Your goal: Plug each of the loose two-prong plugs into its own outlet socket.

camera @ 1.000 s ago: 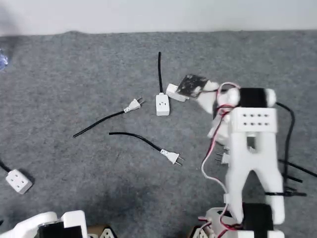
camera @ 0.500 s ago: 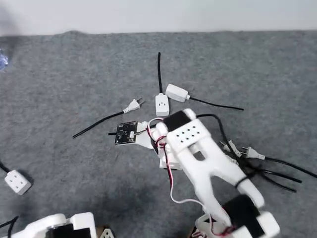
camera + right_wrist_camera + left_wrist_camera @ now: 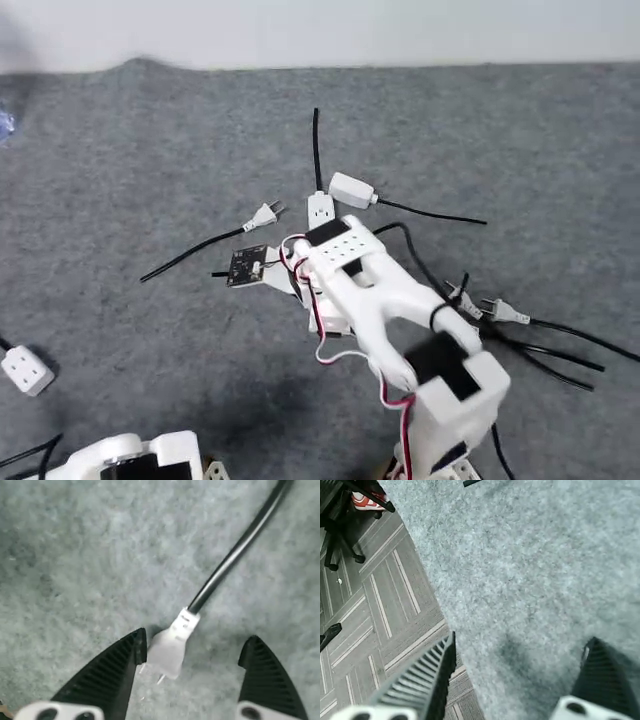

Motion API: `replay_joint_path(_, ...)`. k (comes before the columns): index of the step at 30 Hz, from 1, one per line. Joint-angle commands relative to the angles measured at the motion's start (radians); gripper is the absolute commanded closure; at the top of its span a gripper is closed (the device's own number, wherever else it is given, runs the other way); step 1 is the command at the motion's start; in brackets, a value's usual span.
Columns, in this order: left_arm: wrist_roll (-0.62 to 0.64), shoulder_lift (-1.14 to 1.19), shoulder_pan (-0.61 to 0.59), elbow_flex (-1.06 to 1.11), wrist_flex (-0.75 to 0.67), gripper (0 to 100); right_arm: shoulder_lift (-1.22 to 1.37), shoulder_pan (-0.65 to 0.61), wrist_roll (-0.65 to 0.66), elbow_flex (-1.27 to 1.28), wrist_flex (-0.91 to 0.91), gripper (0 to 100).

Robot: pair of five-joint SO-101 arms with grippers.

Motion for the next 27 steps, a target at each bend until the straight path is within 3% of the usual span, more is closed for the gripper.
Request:
replay_joint_path(1, -0.049, 0.032, -0.077, 0.099, -0.038, 65, 0.038, -0.010, -0.009, -0.077, -0.007, 69.7)
replay_joint_path(4, -0.049, 0.031, -0.077, 0.097, -0.038, 65, 0.073, -0.010, -0.008, -0.074, -0.004, 75.3)
replay_joint_path(7, -0.049, 0.031, -0.077, 0.096, -0.040, 65, 0.088, -0.010, -0.002, -0.077, 0.031, 99.8)
replay_joint_path(9, -0.049, 0.031, -0.077, 0.096, -0.040, 65, 0.088, -0.008, 0.002, -0.078, 0.067, 94.2)
replay_joint_path(11, -0.049, 0.031, -0.077, 0.097, -0.040, 65, 0.087, -0.001, 0.031, -0.078, 0.099, 99.8)
replay_joint_path(18, -0.049, 0.031, -0.077, 0.099, -0.040, 65, -0.125, 0.162, 0.072, -0.118, 0.239, 99.1)
replay_joint_path(23, -0.049, 0.031, -0.075, 0.097, -0.040, 65, -0.418, 0.358, 0.195, -0.138, 0.375, 99.1)
replay_joint_path(27, -0.049, 0.031, -0.075, 0.096, -0.040, 65, -0.552, 0.596, 0.328, -0.086, 0.414, 99.1)
